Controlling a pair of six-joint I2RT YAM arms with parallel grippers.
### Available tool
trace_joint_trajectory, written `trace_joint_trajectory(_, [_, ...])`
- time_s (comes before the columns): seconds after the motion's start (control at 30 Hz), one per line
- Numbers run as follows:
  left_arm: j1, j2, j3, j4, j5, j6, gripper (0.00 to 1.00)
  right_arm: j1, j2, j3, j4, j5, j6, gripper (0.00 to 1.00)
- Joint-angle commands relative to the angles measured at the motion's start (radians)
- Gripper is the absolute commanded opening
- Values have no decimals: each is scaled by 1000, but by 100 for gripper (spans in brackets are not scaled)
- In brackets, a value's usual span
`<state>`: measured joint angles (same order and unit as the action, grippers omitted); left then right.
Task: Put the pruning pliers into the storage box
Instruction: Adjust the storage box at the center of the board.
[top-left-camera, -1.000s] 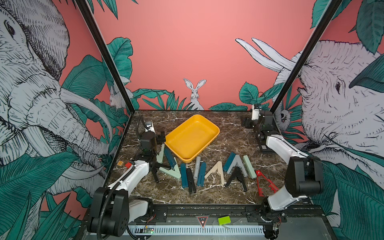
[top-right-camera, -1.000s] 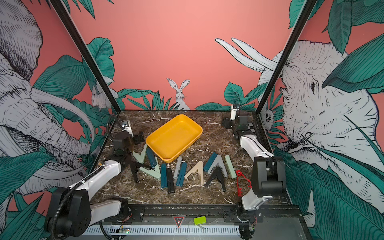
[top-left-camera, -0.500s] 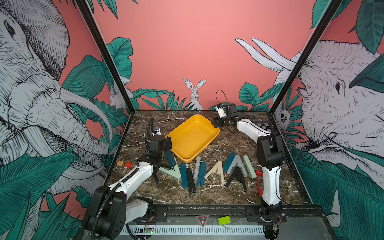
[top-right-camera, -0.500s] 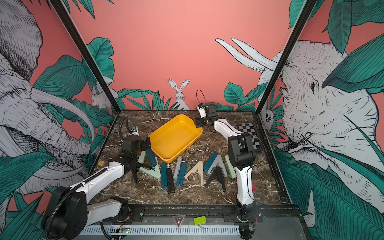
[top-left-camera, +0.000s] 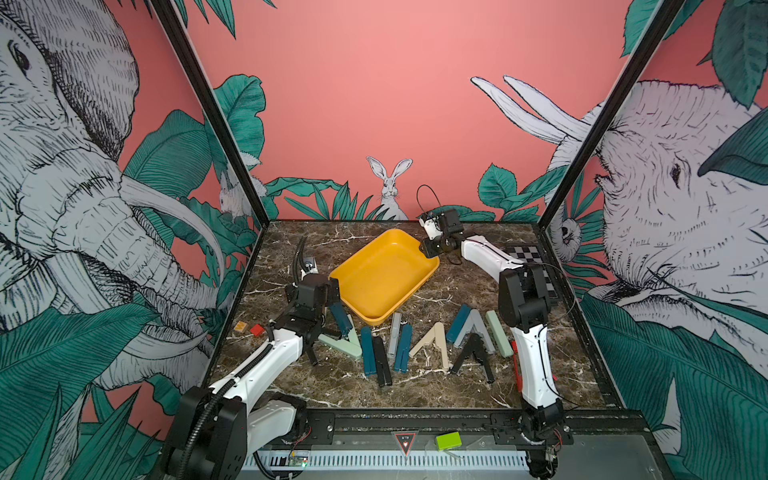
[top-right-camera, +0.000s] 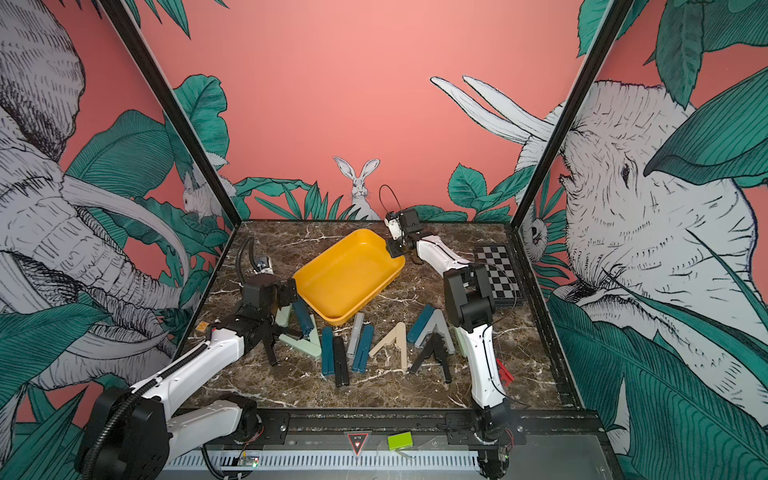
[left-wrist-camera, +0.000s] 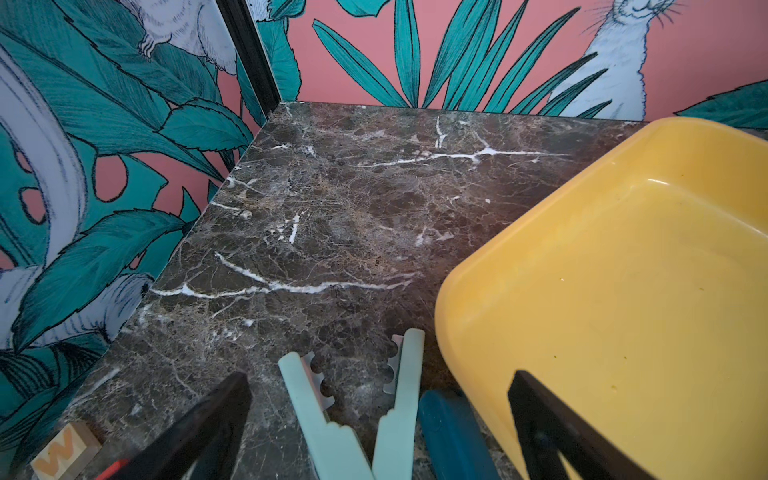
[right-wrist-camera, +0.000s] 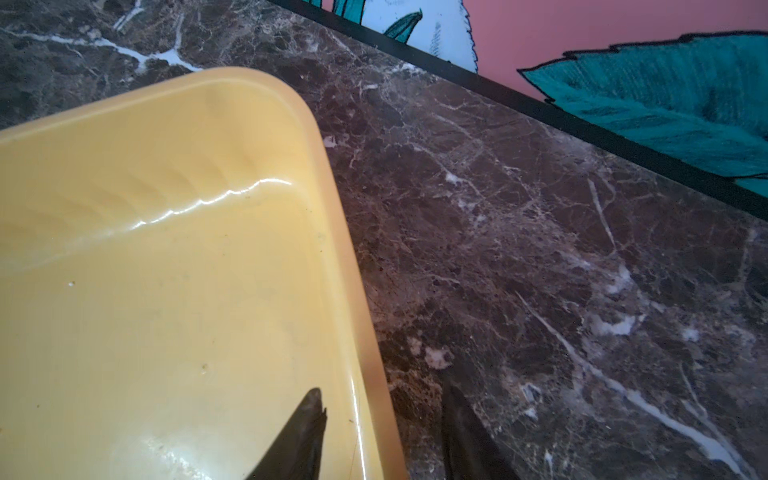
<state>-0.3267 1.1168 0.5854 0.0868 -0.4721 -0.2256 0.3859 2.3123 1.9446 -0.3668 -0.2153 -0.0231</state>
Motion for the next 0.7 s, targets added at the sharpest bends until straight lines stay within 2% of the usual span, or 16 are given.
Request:
trace_joint_trajectory(0.0, [-4, -32, -13, -33, -31, -8, 99, 13, 43, 55, -81, 18, -19, 43])
trace_joint_trajectory(0.13, [-3, -40, -9, -36, -36, 5, 99, 13, 67, 98, -132, 12, -43, 47])
trace_joint_trajectory(0.23, [-4, -40, -7, -38, -42, 6, 99, 12, 95, 139, -173, 14, -47, 43])
trace_joint_trajectory(0.4, [-3, -46, -3, -52, -54, 3, 99, 7, 83, 121, -168, 60, -9, 21])
trace_joint_trajectory(0.5, [-3, -61, -4, -61, -65, 5, 99, -10, 21, 44, -107, 77, 57, 2])
trace_joint_trajectory(0.67, [-3, -68, -15, -61, -87, 11, 99, -61, -111, -165, 62, 43, 151, 0])
